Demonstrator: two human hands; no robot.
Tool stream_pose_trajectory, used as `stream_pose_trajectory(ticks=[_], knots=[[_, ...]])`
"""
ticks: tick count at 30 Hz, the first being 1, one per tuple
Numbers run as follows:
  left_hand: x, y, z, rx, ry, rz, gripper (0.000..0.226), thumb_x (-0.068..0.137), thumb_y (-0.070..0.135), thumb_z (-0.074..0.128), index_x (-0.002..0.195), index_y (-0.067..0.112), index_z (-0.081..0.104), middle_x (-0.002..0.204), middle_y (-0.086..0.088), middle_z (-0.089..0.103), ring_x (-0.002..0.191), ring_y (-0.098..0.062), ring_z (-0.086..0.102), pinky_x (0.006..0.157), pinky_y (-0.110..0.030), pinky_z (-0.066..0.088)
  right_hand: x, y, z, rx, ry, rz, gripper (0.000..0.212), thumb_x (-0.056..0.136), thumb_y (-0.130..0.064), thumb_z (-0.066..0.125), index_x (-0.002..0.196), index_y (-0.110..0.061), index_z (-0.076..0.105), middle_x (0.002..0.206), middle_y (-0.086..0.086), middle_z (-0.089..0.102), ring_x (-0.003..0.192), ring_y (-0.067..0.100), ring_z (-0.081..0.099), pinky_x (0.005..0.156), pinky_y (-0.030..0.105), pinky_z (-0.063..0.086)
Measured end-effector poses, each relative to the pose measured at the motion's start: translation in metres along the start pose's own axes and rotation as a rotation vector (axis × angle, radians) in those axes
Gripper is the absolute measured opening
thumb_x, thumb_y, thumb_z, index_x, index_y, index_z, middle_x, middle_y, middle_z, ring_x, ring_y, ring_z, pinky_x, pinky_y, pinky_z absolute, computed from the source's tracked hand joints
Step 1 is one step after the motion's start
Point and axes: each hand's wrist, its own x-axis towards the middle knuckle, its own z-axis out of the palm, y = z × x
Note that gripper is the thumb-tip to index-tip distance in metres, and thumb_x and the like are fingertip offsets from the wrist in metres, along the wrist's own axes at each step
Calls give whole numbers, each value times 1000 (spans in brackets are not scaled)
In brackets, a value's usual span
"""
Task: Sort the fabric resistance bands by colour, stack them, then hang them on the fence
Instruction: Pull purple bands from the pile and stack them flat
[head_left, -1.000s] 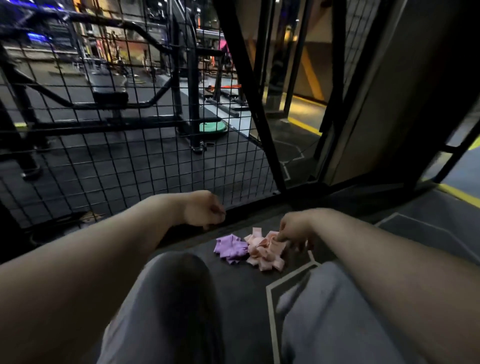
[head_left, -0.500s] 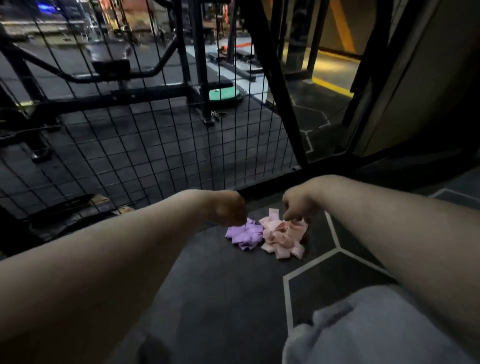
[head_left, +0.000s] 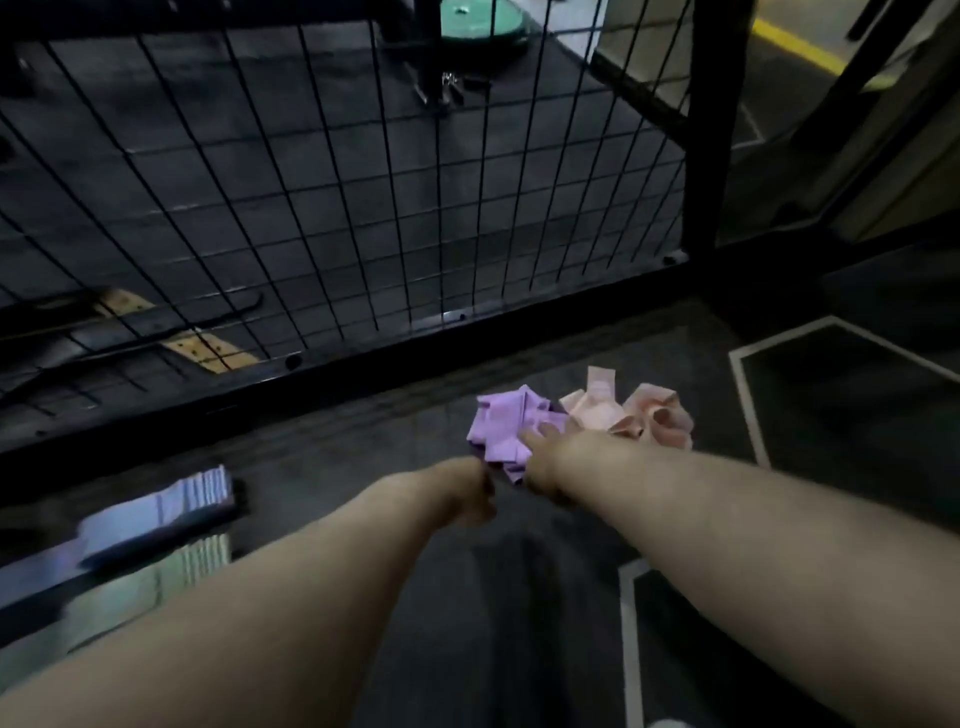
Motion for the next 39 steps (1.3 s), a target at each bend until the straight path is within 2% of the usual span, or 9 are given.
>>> stream_pose_trajectory(ticks=[3, 6, 12, 19, 23, 29, 31, 34, 39], knots=[[6, -7, 18, -31, 12, 34, 30, 99, 18, 51, 123, 5, 64, 125, -13, 64, 108, -25, 60, 83, -24, 42, 28, -9, 26, 164, -22, 80, 60, 106, -36, 31, 158, -24, 5, 165, 5, -8, 151, 33, -6, 119, 54, 1], [14, -11, 23, -101, 39, 58, 31, 99, 22, 52, 122, 9, 66, 127, -9, 63, 115, -26, 59, 90, -27, 43, 37, 2, 35, 315, 24, 129, 49, 106, -33, 33, 152, -17, 31, 160, 6, 26, 147, 28, 24, 118, 46, 18], [6, 10, 1, -293, 187, 99, 28, 97, 17, 50, 118, 5, 64, 106, -7, 60, 96, -19, 56, 69, -19, 37, 11, 70, 17, 875, 332, 326, 28, 88, -24, 61, 109, -9, 72, 108, 16, 72, 93, 29, 69, 76, 33, 50], [-40, 37, -36, -437, 244, 82, 28, 97, 12, 50, 116, 2, 68, 115, -17, 68, 108, -32, 64, 82, -28, 51, -91, 135, -17, 1015, 786, 534, 20, 79, -19, 79, 96, -13, 71, 93, 3, 69, 89, 21, 65, 79, 32, 53], [-84, 45, -57, -401, 314, 103, 23, 96, 13, 50, 107, 2, 68, 91, -11, 63, 82, -22, 59, 58, -21, 43, -146, 142, -29, 1163, 826, 540, 17, 89, -19, 63, 90, -5, 71, 88, 14, 71, 85, 31, 68, 82, 42, 57], [-157, 59, -95, -421, 463, 119, 18, 93, 11, 54, 100, 9, 70, 83, -7, 64, 66, -17, 57, 49, -16, 43, -221, 107, -50, 1448, 785, 459, 31, 95, -23, 47, 91, 3, 64, 80, 20, 64, 73, 35, 66, 67, 39, 54], [-184, 68, -107, -423, 551, 114, 17, 91, 16, 59, 104, 18, 69, 94, -3, 70, 75, -15, 61, 64, -19, 48, -245, 85, -62, 1649, 780, 346, 25, 93, -23, 49, 91, -1, 60, 81, 20, 63, 72, 32, 66, 66, 39, 57], [-212, 71, -115, -461, 665, 96, 71, 82, 28, 73, 145, 18, 43, 136, -4, 57, 116, -19, 58, 100, -27, 46, -273, 51, -83, 1875, 762, 189, 17, 90, -21, 50, 98, -11, 61, 98, 17, 66, 90, 31, 68, 74, 45, 60], [-255, 75, -111, -1109, 619, 267, 89, 79, 15, 80, 150, 27, 27, 123, -6, 59, 103, -21, 65, 89, -37, 56, -315, 9, -106, 1898, 760, -54, 21, 96, -15, 40, 94, -13, 61, 88, 10, 65, 86, 25, 64, 77, 38, 58]])
